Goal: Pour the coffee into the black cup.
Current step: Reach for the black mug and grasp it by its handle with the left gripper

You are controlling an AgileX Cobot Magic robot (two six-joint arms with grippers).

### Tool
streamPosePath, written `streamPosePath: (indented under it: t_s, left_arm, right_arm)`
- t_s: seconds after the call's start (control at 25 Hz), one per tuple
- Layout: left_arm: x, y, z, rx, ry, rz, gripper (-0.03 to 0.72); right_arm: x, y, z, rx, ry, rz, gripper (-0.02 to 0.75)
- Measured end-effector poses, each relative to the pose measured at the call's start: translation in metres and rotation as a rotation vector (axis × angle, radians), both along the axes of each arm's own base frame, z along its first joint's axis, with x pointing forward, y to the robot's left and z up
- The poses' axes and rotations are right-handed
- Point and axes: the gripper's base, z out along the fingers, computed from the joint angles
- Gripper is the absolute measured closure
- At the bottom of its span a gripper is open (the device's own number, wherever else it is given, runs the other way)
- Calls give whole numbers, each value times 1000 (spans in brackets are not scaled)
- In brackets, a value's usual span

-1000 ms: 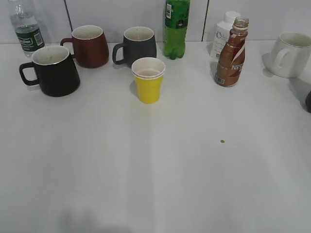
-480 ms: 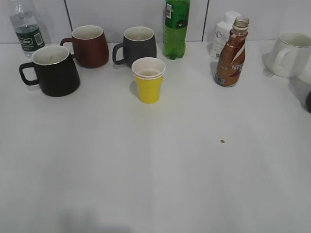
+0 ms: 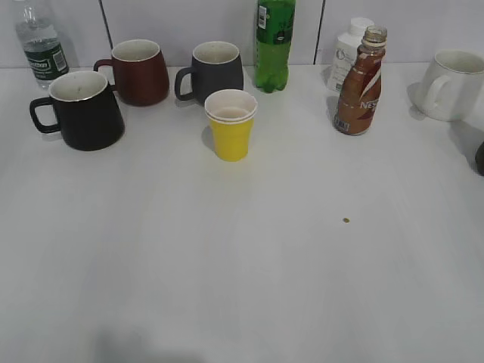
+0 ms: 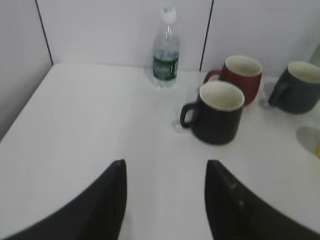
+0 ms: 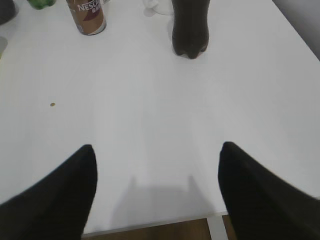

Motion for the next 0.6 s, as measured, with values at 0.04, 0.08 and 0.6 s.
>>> streamPosePath:
  t_s: [0.04,0.08,0.6]
  left_arm:
    - [7,0,2,3,-17,-3,297]
    - [13,0,4,5,-27,-5,295]
    - [95,-7,-34,23,-244,-87,291]
  right_arm:
    - [0,0,0,0,0,0,149]
    - [0,0,0,0,0,0,149]
    - [0,0,0,0,0,0,149]
